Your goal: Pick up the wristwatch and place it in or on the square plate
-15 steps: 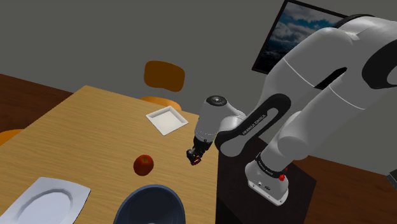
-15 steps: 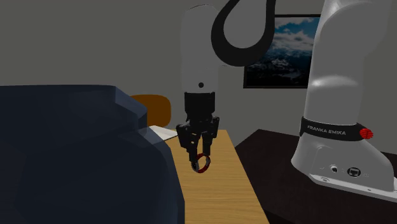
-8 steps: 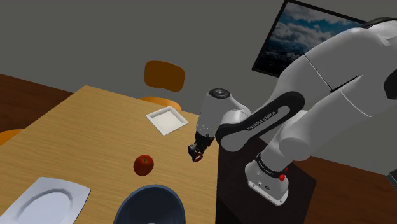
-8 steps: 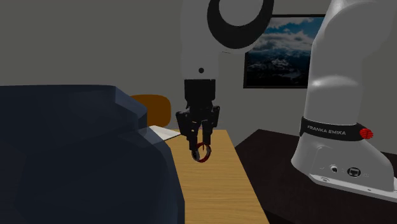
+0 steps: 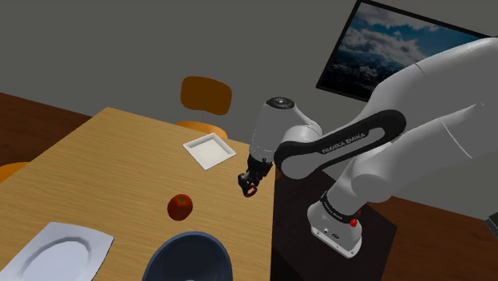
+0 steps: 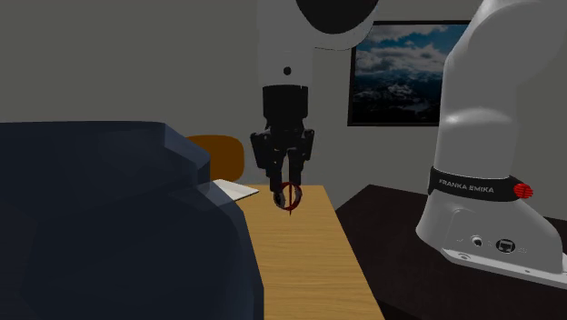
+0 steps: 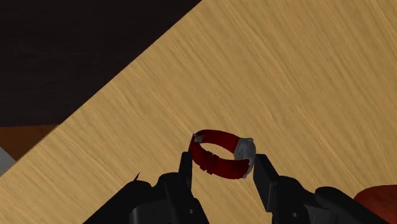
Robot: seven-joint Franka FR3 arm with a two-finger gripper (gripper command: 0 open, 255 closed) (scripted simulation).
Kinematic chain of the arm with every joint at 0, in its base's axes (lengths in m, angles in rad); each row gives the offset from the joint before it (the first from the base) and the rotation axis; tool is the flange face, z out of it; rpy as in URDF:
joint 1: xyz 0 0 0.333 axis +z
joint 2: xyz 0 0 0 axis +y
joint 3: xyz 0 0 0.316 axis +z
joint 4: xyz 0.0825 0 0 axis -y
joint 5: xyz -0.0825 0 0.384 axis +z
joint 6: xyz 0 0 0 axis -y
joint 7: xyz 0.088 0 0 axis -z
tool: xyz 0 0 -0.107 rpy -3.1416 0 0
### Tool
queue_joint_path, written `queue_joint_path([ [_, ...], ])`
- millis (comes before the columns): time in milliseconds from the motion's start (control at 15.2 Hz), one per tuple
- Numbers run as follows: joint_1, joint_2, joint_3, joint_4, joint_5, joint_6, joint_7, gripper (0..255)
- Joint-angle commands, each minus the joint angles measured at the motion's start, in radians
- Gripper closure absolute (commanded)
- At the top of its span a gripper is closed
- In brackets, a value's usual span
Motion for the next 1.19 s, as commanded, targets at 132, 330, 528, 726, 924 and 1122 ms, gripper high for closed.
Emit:
queue_joint_path([
  [132, 0.012, -0.059, -0.018, 0.014, 0.001, -0.072, 0.0, 255],
  [330, -0.077, 0.034, -0.037, 0.089, -0.077, -0.057, -0.031, 255],
  [528, -0.154, 0.127, -0.052, 0.174, -0.156, -0.051, -0.047, 255],
  [726, -0.171, 0.153, -0.056, 0.202, -0.178, -0.055, -0.047, 255],
  [924, -0.143, 0.149, -0.081, 0.102, -0.059, 0.084, -0.07, 0],
  [1122, -0.048, 0.206, -0.136, -0.017, 0.205, 0.319, -0.168, 0],
])
